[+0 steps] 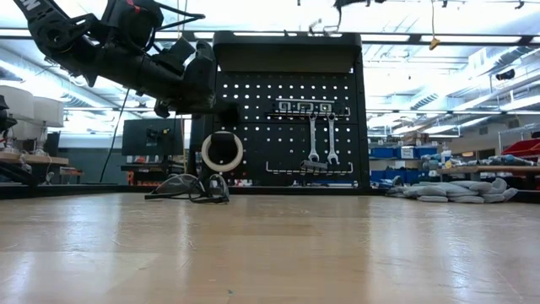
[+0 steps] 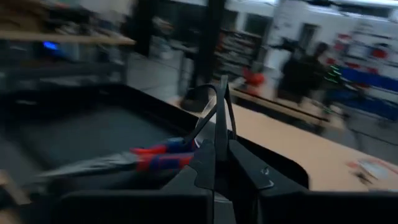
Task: Hang tools onto peg board
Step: Remove the black safety glasses from the black pegboard
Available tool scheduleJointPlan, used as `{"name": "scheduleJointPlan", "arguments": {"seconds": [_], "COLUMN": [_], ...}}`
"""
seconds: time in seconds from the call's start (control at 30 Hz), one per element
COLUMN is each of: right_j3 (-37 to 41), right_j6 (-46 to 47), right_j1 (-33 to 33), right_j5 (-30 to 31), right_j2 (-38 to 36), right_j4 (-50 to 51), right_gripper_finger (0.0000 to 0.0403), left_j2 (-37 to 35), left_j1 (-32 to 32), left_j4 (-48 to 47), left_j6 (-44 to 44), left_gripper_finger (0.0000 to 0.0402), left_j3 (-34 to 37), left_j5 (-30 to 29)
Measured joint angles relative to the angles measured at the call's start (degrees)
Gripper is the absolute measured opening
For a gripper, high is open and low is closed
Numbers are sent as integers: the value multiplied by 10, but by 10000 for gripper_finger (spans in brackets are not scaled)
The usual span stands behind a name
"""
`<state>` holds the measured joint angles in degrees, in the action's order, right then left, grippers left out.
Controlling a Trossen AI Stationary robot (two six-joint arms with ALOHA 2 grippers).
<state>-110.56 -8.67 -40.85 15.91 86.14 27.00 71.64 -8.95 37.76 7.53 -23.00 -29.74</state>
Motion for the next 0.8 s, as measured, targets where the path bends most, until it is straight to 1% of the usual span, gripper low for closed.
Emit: {"name": "scheduleJointPlan", "arguments": {"seconds": [0.07, 0.17, 0.3, 0.4, 0.5, 0.63, 0.73, 0.8], "right_j3": [0, 0, 0, 0, 5, 58, 127, 188], "right_j6": [0, 3, 12, 17, 29, 44, 63, 72], "right_j1": [24, 65, 124, 167, 205, 243, 259, 265], "right_j5": [-24, -53, -55, -51, -36, 3, 16, 19], "right_j2": [-19, -41, -61, -60, -55, -53, -52, -58], "right_j4": [18, 71, 164, 233, 276, 283, 274, 245], "right_gripper_finger": [32, 32, 31, 31, 30, 30, 30, 30], "left_j2": [0, 0, 0, 0, 0, 0, 0, 0], "left_j1": [0, 0, 0, 0, 0, 0, 0, 0], "left_j4": [0, 0, 3, 6, 5, 6, 6, 11], "left_j6": [-1, -21, -28, -28, -28, -28, -28, -29], "left_gripper_finger": [152, 152, 152, 152, 152, 152, 152, 152], "left_j3": [0, 0, 0, 0, 0, 0, 0, 0], "left_j5": [0, -2, -7, -15, -19, -21, -28, -31]}}
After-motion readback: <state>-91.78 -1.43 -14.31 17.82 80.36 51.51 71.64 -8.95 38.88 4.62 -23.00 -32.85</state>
